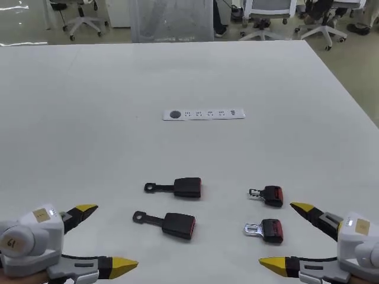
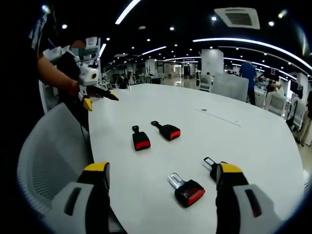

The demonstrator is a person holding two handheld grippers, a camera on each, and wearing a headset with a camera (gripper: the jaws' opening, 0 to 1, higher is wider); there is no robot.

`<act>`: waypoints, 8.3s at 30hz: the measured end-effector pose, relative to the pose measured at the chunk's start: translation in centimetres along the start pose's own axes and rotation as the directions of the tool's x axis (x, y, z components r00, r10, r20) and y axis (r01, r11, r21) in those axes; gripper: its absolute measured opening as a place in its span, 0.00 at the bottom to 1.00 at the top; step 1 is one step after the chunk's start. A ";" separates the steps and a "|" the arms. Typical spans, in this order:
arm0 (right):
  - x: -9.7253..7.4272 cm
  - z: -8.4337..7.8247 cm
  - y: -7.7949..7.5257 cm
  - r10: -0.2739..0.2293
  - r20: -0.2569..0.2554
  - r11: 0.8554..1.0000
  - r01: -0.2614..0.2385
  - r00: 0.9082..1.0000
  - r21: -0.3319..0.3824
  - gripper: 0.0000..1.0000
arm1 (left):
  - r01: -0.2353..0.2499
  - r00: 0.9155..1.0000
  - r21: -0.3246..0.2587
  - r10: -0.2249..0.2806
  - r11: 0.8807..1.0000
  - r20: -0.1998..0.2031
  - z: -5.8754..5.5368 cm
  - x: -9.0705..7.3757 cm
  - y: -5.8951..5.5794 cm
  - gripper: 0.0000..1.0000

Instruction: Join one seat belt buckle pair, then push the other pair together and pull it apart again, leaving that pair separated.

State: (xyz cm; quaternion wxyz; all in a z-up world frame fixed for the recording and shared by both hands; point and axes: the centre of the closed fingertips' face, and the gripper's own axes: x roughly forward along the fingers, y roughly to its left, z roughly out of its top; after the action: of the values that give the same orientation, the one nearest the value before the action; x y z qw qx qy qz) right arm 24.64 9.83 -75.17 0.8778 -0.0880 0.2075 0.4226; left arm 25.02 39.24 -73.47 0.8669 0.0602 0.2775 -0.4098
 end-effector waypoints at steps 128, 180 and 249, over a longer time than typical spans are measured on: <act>3.6 -7.6 -4.8 0.203 -0.320 0.975 -0.220 0.925 -0.017 0.75 | 0.339 0.911 0.243 -0.253 0.909 -0.325 -3.0 12.6 -0.6 0.77; 4.1 -9.4 -4.8 0.322 -0.446 0.903 -0.412 0.835 -0.119 0.42 | 0.535 0.820 0.439 -0.318 0.722 -0.476 -5.0 16.0 -1.4 0.45; 9.0 -7.5 -2.9 0.339 -0.247 0.920 -0.376 0.908 -0.116 0.36 | 0.450 0.831 0.371 -0.228 0.813 -0.508 -4.8 16.1 -0.8 0.34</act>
State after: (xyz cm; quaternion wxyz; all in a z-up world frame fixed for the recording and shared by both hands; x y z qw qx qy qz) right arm 29.73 11.93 -85.96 0.7464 -0.1658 0.2821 0.5794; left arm 30.54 29.43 -85.98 0.6492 0.3100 0.3631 -0.5922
